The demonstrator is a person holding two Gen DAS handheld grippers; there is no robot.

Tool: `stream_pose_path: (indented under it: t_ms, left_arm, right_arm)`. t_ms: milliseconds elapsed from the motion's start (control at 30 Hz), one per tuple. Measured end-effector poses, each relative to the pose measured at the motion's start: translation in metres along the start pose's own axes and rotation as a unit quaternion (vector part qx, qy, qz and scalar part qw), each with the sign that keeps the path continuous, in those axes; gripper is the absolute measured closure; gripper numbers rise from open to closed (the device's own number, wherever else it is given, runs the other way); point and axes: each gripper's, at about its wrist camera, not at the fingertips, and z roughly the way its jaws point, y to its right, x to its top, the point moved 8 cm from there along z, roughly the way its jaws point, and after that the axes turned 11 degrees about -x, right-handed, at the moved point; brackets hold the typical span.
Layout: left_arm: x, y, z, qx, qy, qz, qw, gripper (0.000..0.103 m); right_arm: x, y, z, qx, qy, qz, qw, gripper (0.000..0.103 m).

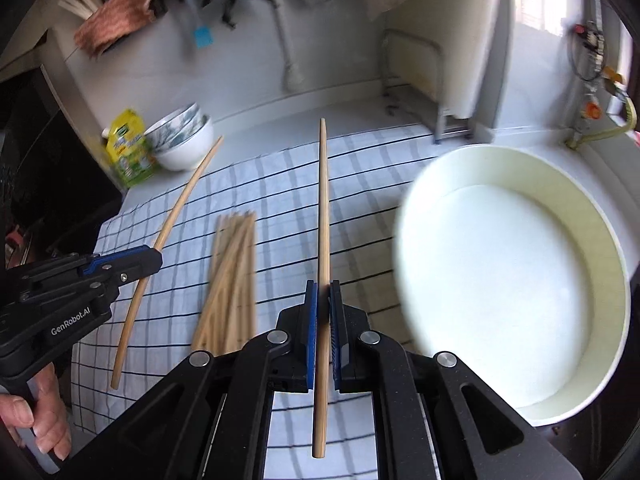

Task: Organize utensils
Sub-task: 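Lift the held chopstick with the right gripper over the white basin while the left gripper carries its own, then open the right gripper to drop its chopstick into the basin while the left gripper releases its own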

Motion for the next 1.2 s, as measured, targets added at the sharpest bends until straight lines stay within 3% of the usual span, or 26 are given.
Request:
stream_pose_path:
  t_ms: [200,467,800,1067,1133,1200]
  left_arm:
    - [0.031,0.095,0.031,-0.065,0.005,0.048,0.9967,0.096]
    - [0.062,0.187,0.089,-0.100,-0.005,0.098,0.9901,0.096]
    - [0.049,0.206,0.156,-0.075,-0.065,0.115,0.9884,0.095]
    - [0.038,0.200,0.177,-0.056,-0.097,0.111,0.9875,0.095]
    - [0.038,0.198,0.176,-0.050,-0.096,0.105,0.9886,0.088]
    - [0.041,0.196,0.172,-0.044,-0.089,0.100,0.9900,0.060]
  right_arm:
    - [0.001,0.096,-0.012,-0.054,0.007,0.048,0.997,0.097]
    - [-0.004,0.185,0.009,-0.088,-0.009,0.092,0.992,0.097]
    - [-0.027,0.210,0.053,-0.072,-0.050,0.099,0.991,0.097]
    - [-0.035,0.216,0.071,-0.063,-0.070,0.099,0.991,0.097]
    - [-0.034,0.218,0.069,-0.064,-0.068,0.099,0.991,0.097]
    - [-0.030,0.222,0.066,-0.066,-0.059,0.101,0.991,0.095]
